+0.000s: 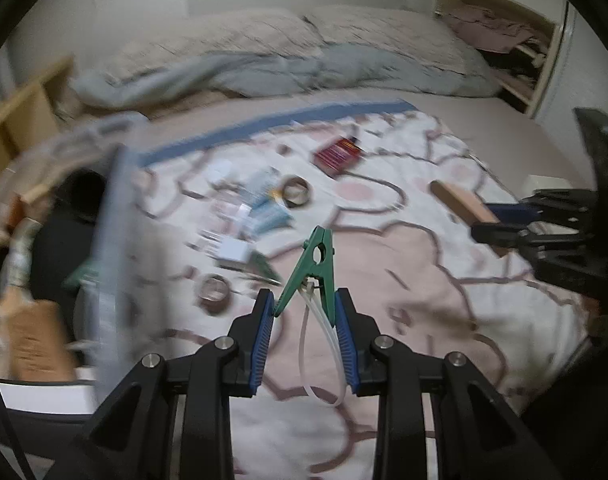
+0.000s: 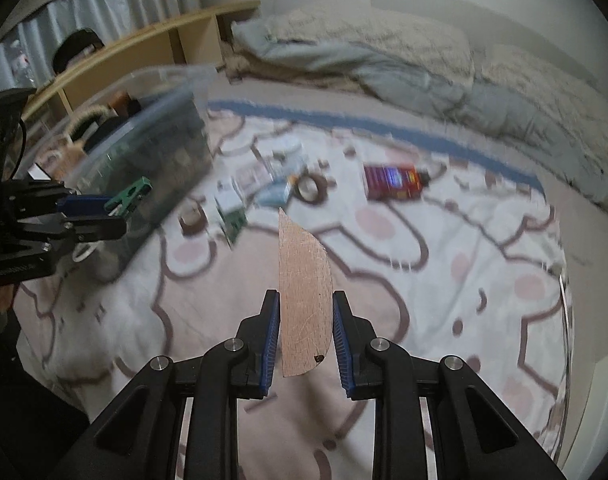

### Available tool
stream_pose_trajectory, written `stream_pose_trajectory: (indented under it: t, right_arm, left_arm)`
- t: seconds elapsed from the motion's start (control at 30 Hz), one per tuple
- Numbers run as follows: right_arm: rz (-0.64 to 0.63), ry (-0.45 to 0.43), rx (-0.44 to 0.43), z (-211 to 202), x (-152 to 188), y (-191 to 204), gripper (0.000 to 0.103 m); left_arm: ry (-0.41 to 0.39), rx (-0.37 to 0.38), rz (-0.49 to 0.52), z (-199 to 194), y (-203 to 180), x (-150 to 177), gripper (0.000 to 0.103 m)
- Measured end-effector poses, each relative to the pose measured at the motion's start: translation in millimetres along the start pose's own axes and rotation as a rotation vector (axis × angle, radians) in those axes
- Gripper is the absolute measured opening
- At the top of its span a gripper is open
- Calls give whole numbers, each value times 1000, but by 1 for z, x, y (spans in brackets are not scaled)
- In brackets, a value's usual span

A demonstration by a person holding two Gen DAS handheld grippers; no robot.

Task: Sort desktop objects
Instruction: 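Carry the wooden strip and green clothespin over the clear bin with both grippers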

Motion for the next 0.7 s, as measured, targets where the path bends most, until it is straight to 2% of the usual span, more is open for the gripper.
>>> stream_pose_trajectory:
  t: [0.23,0.53,0.7]
  right_arm:
    - [-25,-109,-10,-22,-51,18,26]
    - [-57,-213,-50,-39,-99,54,26]
    - [-76,-265,-87,-41,-129,82,26]
  left_arm:
    - [-102,-29,-83,-40,29,-24,31]
    - [-217,-73,-230,-92,80,-41,31]
    - [-258,-142,-307,-114,116,-44,31]
Point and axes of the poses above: each gripper's, at about its wrist camera, not at the fingertips, and z roughly the way its jaws point, y to its left, x to its underside, the point moved 9 cm from there along z, roughly the way its jaws point, and after that the axes turned 13 degrees about -z, right-handed, at the moved point
